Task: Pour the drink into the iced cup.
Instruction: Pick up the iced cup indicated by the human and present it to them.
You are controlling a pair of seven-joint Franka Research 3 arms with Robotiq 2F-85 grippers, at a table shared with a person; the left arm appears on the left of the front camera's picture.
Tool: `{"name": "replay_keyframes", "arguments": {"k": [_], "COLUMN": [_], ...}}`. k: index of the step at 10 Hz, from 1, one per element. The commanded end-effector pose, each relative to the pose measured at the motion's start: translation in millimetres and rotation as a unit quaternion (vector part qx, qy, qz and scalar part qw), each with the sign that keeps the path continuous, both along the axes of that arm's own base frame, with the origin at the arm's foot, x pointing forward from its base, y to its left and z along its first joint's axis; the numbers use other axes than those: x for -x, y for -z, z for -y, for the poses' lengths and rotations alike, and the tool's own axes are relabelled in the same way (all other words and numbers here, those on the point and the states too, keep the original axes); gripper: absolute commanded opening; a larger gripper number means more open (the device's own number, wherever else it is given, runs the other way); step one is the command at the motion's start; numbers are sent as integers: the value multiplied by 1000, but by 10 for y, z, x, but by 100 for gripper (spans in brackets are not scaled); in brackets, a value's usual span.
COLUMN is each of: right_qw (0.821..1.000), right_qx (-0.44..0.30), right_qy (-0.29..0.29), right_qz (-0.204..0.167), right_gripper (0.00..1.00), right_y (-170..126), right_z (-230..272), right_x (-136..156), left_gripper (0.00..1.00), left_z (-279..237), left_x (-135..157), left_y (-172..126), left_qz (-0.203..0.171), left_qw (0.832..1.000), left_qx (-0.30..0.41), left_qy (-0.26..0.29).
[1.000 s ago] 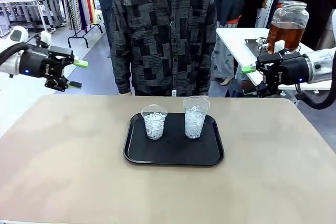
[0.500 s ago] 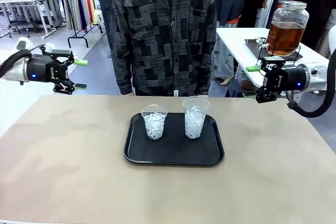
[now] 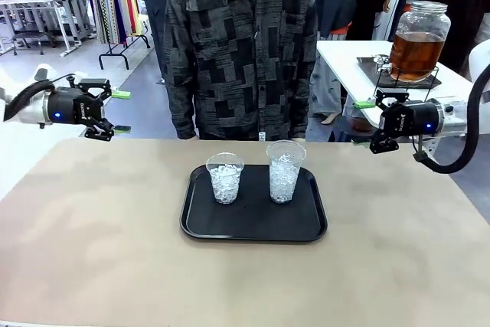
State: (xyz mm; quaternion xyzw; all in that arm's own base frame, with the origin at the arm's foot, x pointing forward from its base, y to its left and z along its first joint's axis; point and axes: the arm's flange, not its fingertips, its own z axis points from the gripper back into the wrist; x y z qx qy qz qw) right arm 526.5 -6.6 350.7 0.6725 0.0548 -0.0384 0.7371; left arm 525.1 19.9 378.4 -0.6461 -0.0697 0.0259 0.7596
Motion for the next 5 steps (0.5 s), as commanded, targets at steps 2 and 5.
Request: {"name": "replay_keyframes", "arguments": {"k": [2,5], "right_qw": [1000,1000], "right_qx": [-10,0], "right_qy": [-5,-2], "right_qz": [-20,-2], "right_gripper": [100,100], "right_y": [-68,-23], "right_z": [-43,-16], "right_x": [-82,-23], "left_gripper": [100,100], "left_z": [-7,3], "left_x": [-52,-36], "left_y": [-54,-18], "left_qz": [4,1], "left_qw": [999,1000], "left_qx": [27,17], "left_qy": [24,17]}}
